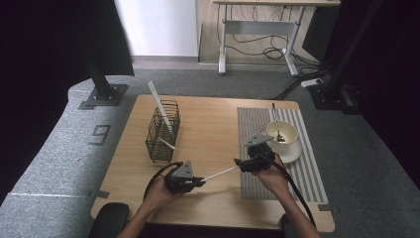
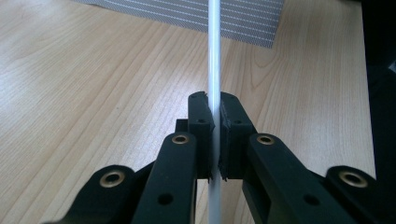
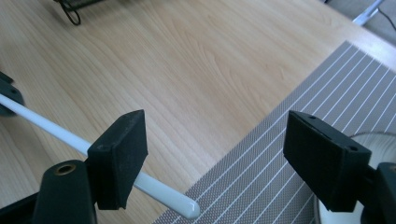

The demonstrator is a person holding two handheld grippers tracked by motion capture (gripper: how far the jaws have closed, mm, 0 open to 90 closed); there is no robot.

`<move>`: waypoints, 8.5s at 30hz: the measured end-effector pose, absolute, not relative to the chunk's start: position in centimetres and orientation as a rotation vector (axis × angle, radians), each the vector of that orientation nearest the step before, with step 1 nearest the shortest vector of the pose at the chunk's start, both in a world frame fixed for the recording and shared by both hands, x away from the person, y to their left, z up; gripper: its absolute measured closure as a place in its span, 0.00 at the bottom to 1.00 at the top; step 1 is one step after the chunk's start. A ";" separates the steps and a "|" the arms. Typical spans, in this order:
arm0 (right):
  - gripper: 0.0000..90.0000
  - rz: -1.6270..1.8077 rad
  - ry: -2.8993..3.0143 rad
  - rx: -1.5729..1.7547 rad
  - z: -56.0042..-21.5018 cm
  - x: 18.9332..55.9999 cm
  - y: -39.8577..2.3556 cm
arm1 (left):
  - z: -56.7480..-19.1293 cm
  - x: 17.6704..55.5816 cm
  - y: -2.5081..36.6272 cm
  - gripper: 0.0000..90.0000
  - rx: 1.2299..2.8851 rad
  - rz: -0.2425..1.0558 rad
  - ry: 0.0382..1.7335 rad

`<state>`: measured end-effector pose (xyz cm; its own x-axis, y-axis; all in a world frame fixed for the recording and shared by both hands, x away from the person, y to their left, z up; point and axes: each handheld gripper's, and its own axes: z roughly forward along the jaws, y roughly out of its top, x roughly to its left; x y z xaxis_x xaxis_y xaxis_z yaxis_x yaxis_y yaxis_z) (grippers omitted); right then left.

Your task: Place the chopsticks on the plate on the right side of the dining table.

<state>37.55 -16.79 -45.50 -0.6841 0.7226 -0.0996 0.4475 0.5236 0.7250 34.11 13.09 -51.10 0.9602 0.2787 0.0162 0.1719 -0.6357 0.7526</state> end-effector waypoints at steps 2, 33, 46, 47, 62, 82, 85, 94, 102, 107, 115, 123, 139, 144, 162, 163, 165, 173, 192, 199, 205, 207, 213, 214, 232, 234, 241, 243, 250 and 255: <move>0.24 0.968 2.380 0.971 -45.8 37.5 -16.9 | -51.2 34.0 12.9 0.95 2.290 0.166 0.308; 0.43 0.724 2.748 0.597 -48.2 33.6 -14.1 | -51.1 33.5 12.2 0.95 2.452 0.038 0.204; 0.73 0.624 2.795 0.523 -48.9 33.3 -13.5 | -51.3 33.4 12.0 0.95 2.463 0.035 0.183; 0.75 0.615 2.799 0.512 -48.9 33.2 -13.5 | -51.3 33.5 12.1 0.94 2.459 0.047 0.178; 0.89 0.659 2.915 0.395 -48.6 32.6 -13.8 | -51.2 33.8 12.7 0.85 2.409 0.168 0.181; 0.92 0.756 2.863 0.478 -47.6 32.3 -16.0 | -51.1 34.2 14.1 0.15 2.271 0.333 0.449; 0.92 0.759 2.841 0.512 -47.4 32.3 -16.6 | -51.4 34.2 14.1 0.05 2.252 0.326 0.518; 0.92 0.776 2.774 0.609 -46.7 32.4 -18.3 | -52.5 34.7 14.3 0.00 2.239 0.287 0.618; 0.92 0.794 2.679 0.726 -45.5 32.6 -20.6 | -54.1 34.9 13.6 0.00 2.305 0.246 0.638; 0.92 0.806 2.613 0.811 -44.8 32.9 -22.7 | -54.9 35.0 13.1 0.00 2.336 0.252 0.637; 0.92 0.786 2.537 0.927 -44.7 33.7 -25.4 | -55.5 35.2 12.9 0.00 2.355 0.244 0.635; 0.92 0.733 2.453 1.075 -45.3 35.1 -28.6 | -55.5 35.3 12.9 0.00 2.358 0.227 0.639; 0.92 0.650 2.424 1.169 -47.6 37.7 -31.2 | -55.6 35.4 12.9 0.00 2.359 0.228 0.639; 0.92 0.640 2.444 1.173 -48.1 38.5 -31.8 | -55.6 35.4 12.9 0.00 2.359 0.228 0.638; 0.89 0.539 2.488 1.212 -49.2 40.6 -33.4 | -55.6 35.4 12.9 0.00 2.359 0.228 0.639; 0.89 0.538 2.489 1.216 -49.3 40.7 -33.5 | -55.6 35.4 12.9 0.00 2.359 0.228 0.639; 0.88 0.529 2.490 1.219 -49.4 40.9 -33.7 | -55.6 35.4 12.9 0.00 2.359 0.228 0.639; 0.86 0.510 2.485 1.229 -49.8 41.1 -33.9 | -55.6 35.4 12.9 0.00 2.356 0.228 0.641; 0.69 0.557 2.424 1.242 -49.1 40.4 -33.9 | -55.6 35.4 12.8 0.00 2.356 0.227 0.641; 0.42 0.633 2.407 1.268 -48.9 38.8 -32.9 | -55.6 35.4 12.8 0.00 2.357 0.227 0.640; 0.19 0.682 2.404 1.282 -49.6 37.8 -31.9 | -55.6 35.4 12.9 0.00 2.358 0.227 0.640; 0.15 0.701 2.396 1.304 -50.2 37.3 -31.2 | -55.6 35.4 12.8 0.00 2.358 0.227 0.639; 0.14 0.713 2.345 1.361 -51.6 37.2 -31.5 | -55.6 35.4 12.8 0.00 2.357 0.228 0.640; 0.14 0.713 2.345 1.361 -51.6 37.2 -31.5 | -55.6 35.4 12.8 0.00 2.357 0.228 0.640; 0.14 0.770 2.256 1.466 -51.8 39.8 -33.8 | -55.6 35.4 12.8 0.00 2.358 0.227 0.640; 0.14 0.777 2.247 1.477 -51.6 40.3 -34.0 | -55.6 35.4 12.8 0.00 2.357 0.227 0.640; 0.14 0.770 2.214 1.494 -51.5 41.0 -34.3 | -55.6 35.4 12.8 0.00 2.357 0.227 0.640; 0.14 0.764 2.191 1.504 -51.6 41.2 -34.4 | -55.6 35.4 12.8 0.00 2.358 0.227 0.639; 0.11 0.736 2.172 1.503 -51.9 41.5 -34.0 | -55.6 35.5 12.8 0.00 2.358 0.226 0.638; 0.07 0.725 2.158 1.496 -52.3 41.7 -33.6 | -55.6 35.5 12.8 0.00 2.358 0.226 0.638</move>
